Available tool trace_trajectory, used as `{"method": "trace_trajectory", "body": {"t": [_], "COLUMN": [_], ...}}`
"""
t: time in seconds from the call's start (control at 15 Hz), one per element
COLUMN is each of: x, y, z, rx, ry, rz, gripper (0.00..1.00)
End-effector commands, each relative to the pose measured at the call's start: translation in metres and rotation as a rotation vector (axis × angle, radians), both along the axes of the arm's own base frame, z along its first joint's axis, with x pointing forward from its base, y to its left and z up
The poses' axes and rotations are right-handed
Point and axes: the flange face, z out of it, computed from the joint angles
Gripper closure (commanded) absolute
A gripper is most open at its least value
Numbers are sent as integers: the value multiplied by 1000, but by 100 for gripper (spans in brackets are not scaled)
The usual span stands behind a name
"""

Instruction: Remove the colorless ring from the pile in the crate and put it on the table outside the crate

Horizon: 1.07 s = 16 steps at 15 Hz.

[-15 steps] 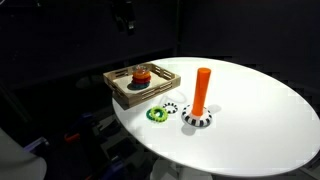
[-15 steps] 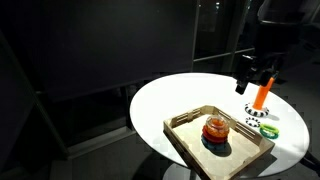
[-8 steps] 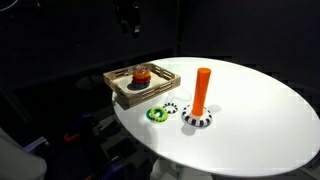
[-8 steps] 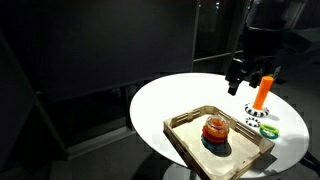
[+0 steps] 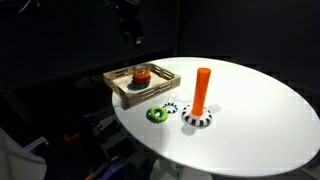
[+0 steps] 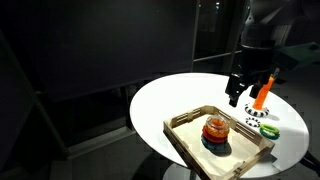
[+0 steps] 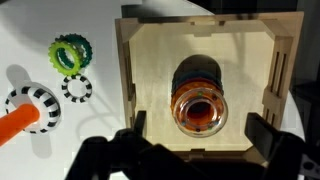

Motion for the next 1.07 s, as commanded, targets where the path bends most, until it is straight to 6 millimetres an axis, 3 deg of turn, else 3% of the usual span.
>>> {"method": "trace_trajectory", "body": {"t": [0.0, 0.6, 1.0], "x": [11, 20, 33], "y": [2, 10, 9], "z": [-16, -76, -97], "rx": [16, -16, -19], "ry": [7, 42, 14], "rz": [38, 85, 90], "gripper": [0, 0, 0]}}
